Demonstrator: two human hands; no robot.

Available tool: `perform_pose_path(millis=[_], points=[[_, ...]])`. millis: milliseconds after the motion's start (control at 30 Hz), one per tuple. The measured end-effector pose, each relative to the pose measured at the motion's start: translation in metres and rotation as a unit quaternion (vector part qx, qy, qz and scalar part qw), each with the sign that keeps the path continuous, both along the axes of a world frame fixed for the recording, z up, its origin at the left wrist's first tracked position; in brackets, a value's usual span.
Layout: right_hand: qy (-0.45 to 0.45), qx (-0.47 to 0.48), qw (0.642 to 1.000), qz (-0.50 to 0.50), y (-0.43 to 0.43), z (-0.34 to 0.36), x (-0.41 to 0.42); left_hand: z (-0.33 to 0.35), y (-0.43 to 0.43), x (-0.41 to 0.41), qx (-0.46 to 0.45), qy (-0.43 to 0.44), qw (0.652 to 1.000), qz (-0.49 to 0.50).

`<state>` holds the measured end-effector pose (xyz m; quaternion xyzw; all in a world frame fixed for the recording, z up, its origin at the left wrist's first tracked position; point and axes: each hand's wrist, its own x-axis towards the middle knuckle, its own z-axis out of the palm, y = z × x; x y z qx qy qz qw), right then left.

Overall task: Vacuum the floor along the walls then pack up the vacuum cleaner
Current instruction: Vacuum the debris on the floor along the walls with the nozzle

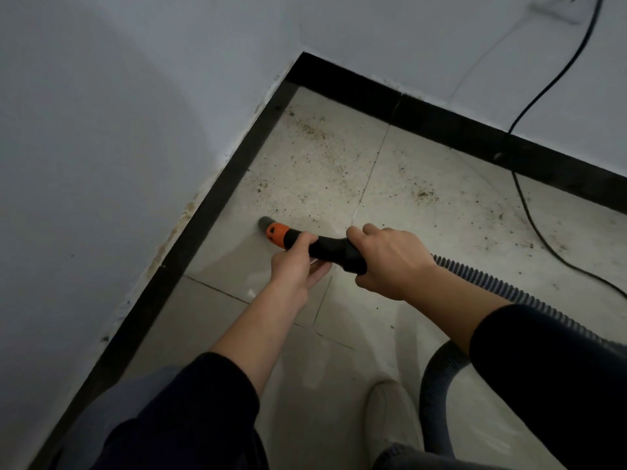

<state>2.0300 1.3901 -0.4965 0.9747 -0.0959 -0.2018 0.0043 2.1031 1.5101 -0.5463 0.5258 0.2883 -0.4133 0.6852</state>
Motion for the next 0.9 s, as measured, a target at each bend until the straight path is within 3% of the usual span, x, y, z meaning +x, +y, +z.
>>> perform_pose_path(millis=[900], points=[[0.013, -0.036, 0.995, -0.097, -0.062, 0.013, -0.089, 0.003, -0.073, -0.065, -0.073, 0.028, 0.987, -0.137]])
